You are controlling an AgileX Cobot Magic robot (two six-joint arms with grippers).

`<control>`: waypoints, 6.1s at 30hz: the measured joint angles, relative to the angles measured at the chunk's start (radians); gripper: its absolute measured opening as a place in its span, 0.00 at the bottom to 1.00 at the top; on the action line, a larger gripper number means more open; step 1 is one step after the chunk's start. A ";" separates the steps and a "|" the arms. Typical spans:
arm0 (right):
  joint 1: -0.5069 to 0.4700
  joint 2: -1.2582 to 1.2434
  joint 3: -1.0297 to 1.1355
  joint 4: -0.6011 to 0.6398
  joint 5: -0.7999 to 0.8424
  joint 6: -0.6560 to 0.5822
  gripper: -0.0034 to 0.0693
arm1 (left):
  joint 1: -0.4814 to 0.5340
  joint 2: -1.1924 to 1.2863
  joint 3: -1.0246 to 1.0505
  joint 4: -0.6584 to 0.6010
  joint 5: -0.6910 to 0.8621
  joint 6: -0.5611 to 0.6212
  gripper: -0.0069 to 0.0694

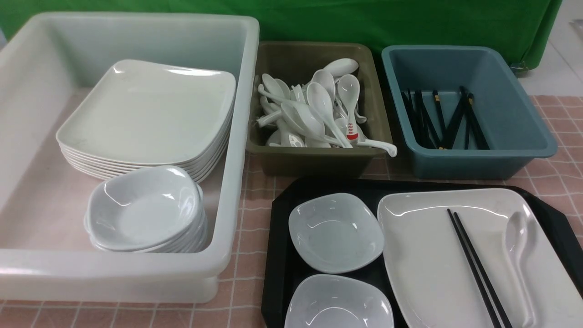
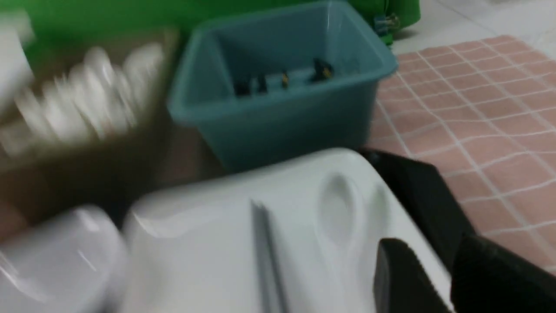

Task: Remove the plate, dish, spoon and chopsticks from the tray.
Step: Use the right arm to grab a soup spoon from the plate, then use the right arm to put the soup spoon into the small storage box in the middle, then use the right arm to grab a pair of chopsticks from the plate, then use the right arm to put the chopsticks into the small storage box on the right

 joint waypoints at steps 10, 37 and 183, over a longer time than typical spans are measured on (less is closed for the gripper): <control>0.001 0.000 0.000 0.065 -0.129 0.291 0.39 | 0.000 0.123 -0.488 0.058 0.722 -0.085 0.12; 0.082 1.267 -0.941 -0.087 0.936 -0.198 0.09 | -0.381 1.139 -1.046 -0.201 1.556 0.478 0.08; 0.120 2.190 -2.012 -0.177 0.622 -0.094 0.42 | -0.687 1.724 -1.418 -0.109 0.944 0.589 0.09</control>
